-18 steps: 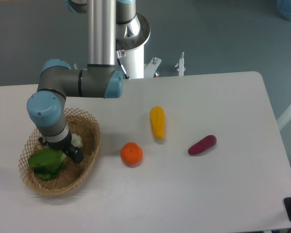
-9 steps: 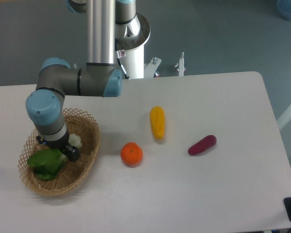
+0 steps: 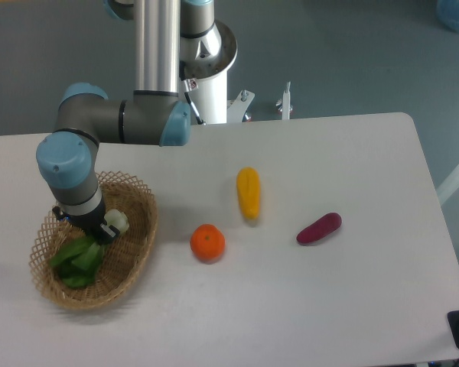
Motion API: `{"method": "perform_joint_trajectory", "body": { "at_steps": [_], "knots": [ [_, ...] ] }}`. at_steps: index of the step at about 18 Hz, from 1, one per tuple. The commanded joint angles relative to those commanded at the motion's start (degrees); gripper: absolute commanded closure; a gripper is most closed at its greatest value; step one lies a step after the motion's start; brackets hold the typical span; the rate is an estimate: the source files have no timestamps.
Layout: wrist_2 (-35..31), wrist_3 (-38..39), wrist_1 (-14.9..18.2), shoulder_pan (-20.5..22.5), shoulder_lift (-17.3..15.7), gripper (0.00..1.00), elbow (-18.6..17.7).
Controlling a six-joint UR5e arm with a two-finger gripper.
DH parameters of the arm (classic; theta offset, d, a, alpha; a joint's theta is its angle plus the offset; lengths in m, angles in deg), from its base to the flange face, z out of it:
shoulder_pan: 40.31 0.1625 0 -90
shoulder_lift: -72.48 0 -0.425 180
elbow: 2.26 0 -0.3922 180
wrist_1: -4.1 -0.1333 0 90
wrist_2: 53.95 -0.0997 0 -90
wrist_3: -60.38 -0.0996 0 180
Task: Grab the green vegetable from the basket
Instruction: 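Lower the gripper onto the bok choy stem and close it, then lift the bok choy out of the basket and carry it away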
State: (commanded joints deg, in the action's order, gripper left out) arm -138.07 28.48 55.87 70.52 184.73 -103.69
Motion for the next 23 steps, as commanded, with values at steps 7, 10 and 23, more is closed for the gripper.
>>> {"method": "perform_joint_trajectory", "body": {
  "at_steps": [7, 10, 23],
  "knots": [
    [3.35, -0.35, 0.09, 4.13, -1.41, 1.00, 2.81],
    [3.09, -0.70, 0.17, 5.89, -3.96, 1.00, 3.08],
    [2.73, -12.30, 19.16, 17.39, -0.10, 0.98, 22.58]
  ]
}}
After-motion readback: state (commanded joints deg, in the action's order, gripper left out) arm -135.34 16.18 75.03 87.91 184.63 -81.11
